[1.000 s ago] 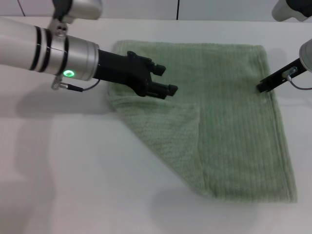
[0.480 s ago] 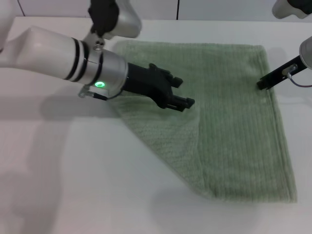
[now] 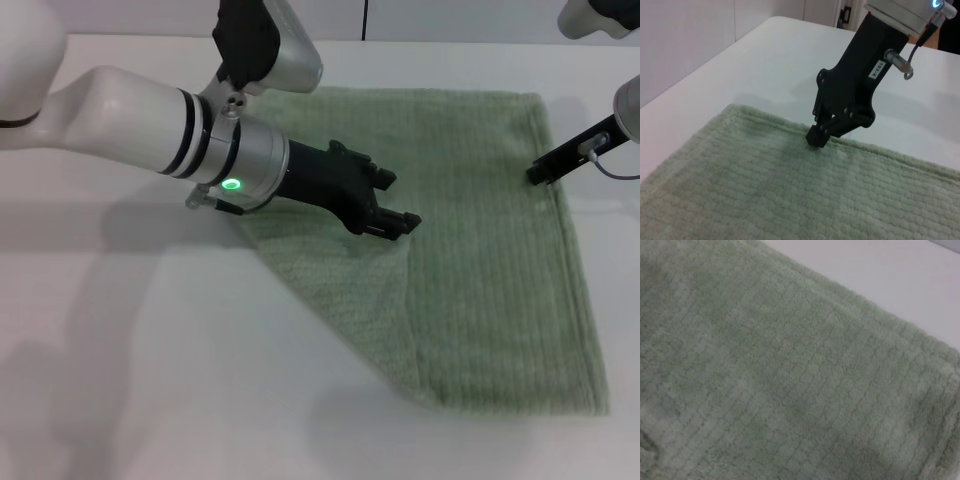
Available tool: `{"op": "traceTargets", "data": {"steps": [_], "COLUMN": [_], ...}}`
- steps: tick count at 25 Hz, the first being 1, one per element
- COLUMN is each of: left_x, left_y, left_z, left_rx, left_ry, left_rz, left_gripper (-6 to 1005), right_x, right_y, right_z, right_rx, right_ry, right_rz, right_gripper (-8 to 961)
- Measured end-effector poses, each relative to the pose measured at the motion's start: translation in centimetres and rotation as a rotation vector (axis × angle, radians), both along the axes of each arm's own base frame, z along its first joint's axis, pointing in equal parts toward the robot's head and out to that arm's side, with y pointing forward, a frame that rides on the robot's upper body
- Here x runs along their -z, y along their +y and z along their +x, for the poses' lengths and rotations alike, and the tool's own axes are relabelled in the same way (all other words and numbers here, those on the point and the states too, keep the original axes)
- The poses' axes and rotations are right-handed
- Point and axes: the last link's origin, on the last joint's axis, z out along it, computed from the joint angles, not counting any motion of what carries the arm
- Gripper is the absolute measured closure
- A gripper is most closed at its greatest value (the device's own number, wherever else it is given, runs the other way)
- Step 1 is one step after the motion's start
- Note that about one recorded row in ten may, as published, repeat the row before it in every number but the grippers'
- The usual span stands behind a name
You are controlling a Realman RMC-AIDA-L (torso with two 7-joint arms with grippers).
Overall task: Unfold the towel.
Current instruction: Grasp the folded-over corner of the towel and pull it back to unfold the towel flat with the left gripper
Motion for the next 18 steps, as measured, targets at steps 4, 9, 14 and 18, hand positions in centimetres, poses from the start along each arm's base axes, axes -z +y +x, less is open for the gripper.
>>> {"op": "traceTargets", "data": {"steps": [4, 9, 14, 18], "left_x": [0.2, 0.4, 1.9, 2.4], "left_y": [0.0, 0.1, -0.3, -0.3], "left_z": [0.2, 0.2, 0.5, 0.4], "left_rx": [-0.001, -0.006, 0.008, 0.001], "left_ry": [-0.003, 0.001, 0.042, 0.065], "left_rz": [0.004, 0.016, 0.021, 0.04], "left_gripper": [346, 348, 351, 353], "right_x": [0.1, 0.2, 0.2, 0.2], "right_y": [-0.1, -0.2, -0.2, -0.2], "right_z": [0.1, 0.2, 0.2, 0.2], "right_rx": [0.001, 0.002, 0.001, 0.0], "right_ry": [-0.001, -0.001, -0.002, -0.002], "right_rz": [-0.004, -0.004, -0.005, -0.008], "right_gripper": [955, 955, 956, 956]}}
